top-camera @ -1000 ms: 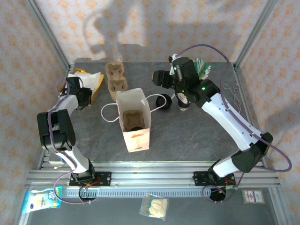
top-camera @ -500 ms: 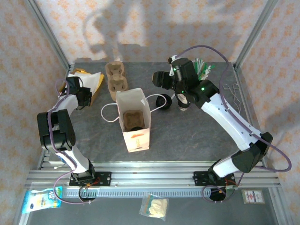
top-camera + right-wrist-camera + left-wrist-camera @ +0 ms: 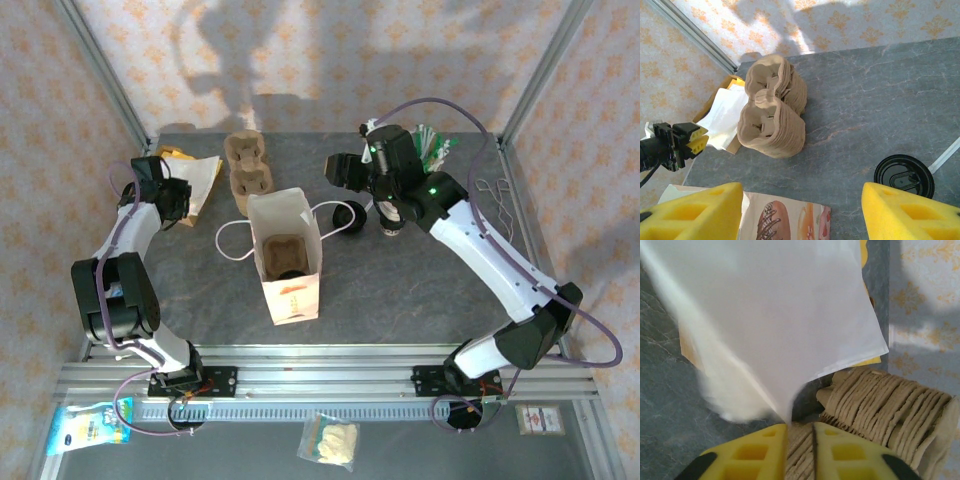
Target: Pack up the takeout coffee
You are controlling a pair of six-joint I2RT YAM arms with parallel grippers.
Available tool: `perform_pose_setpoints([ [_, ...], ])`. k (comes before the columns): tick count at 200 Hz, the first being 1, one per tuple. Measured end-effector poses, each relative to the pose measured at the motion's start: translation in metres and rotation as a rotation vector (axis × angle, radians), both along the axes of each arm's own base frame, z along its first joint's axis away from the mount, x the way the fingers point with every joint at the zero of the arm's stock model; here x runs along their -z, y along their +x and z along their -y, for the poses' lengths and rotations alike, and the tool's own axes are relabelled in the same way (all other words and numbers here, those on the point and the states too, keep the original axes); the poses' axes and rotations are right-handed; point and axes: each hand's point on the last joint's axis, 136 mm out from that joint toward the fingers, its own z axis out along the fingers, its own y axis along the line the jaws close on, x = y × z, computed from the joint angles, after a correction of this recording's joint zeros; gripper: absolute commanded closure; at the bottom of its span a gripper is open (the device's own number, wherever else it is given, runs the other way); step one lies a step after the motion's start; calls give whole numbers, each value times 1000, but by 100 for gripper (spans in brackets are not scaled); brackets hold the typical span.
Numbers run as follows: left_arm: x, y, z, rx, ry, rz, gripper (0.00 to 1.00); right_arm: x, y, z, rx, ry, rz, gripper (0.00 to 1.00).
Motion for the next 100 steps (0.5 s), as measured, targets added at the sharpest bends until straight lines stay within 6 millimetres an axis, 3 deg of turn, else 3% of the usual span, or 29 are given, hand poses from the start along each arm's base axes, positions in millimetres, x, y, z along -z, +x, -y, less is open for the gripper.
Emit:
perform_pose_setpoints([
  [41, 23, -17, 4, -2, -11, -68, 47, -6, -2, 1, 0, 10, 13, 36],
  [64, 23, -23, -1, -7, 19, -84, 31, -6, -2, 1, 0, 10, 14, 36],
  [78, 19, -28, -10, -25, 47, -92, 23, -6, -2, 1, 0, 10, 14, 36],
  [100, 7, -38, -37, -91, 102, -83, 21, -6, -2, 1, 0, 10, 14, 36],
])
